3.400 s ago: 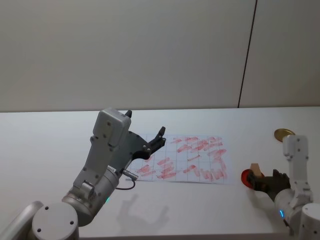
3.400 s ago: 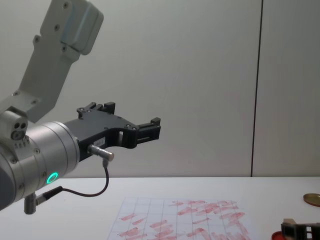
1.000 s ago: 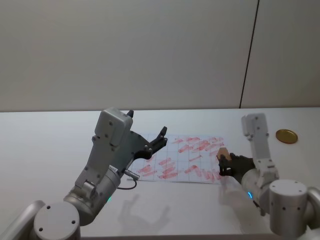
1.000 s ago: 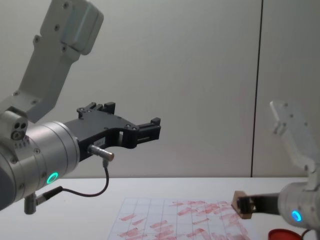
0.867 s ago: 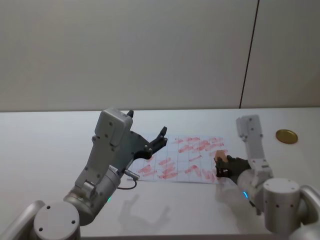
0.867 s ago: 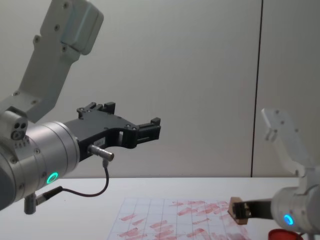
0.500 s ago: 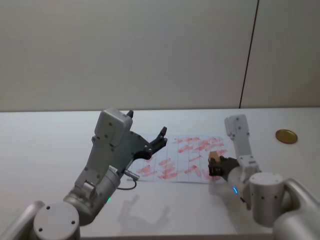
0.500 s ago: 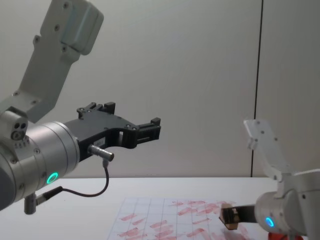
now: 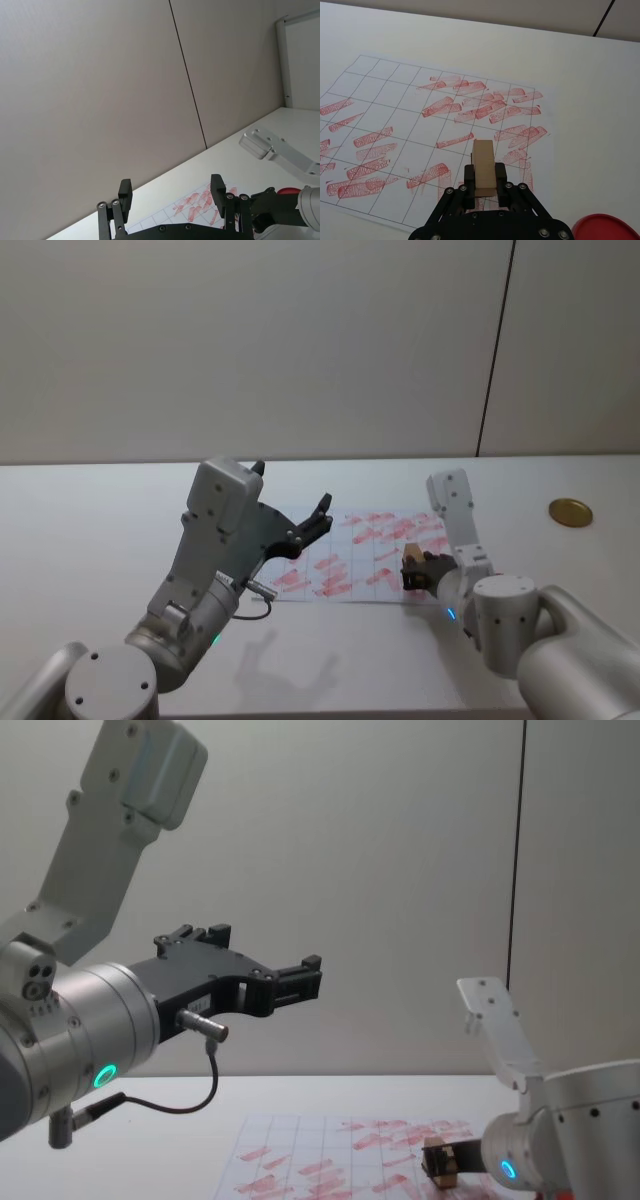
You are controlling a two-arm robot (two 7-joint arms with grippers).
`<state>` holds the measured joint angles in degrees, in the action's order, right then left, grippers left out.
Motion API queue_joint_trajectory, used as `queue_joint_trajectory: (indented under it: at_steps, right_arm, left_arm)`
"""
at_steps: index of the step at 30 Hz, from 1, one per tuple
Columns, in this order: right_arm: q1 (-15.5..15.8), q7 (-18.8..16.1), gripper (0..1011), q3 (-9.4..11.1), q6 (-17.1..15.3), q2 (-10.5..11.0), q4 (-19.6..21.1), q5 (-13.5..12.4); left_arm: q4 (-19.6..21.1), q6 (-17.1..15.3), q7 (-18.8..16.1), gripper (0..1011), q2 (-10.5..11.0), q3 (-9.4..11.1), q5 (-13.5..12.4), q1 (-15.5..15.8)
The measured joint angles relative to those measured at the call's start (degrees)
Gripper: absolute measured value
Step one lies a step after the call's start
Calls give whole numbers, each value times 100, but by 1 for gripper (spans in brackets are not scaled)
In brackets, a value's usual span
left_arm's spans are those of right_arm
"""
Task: Use the one hand to pick up the stamp and affix it onto the A4 paper.
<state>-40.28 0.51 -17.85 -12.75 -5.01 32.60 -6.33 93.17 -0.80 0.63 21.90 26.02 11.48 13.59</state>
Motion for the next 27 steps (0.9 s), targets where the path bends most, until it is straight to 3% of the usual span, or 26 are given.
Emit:
queue_joint_trajectory:
  at_steps: [8, 15, 27]
  right_arm:
    - [-408, -35, 232, -3, 199, -142, -885, 64]
    - [-685, -60, 232, 14, 348, -234, -1419, 106]
    - [-955, -97, 232, 109, 612, -313, -1923, 116]
  left_arm:
    - [0, 0, 0, 993, 0, 0, 0, 0]
    - [0, 0, 0, 993, 0, 0, 0, 0]
    - [0, 0, 0, 993, 0, 0, 0, 0]
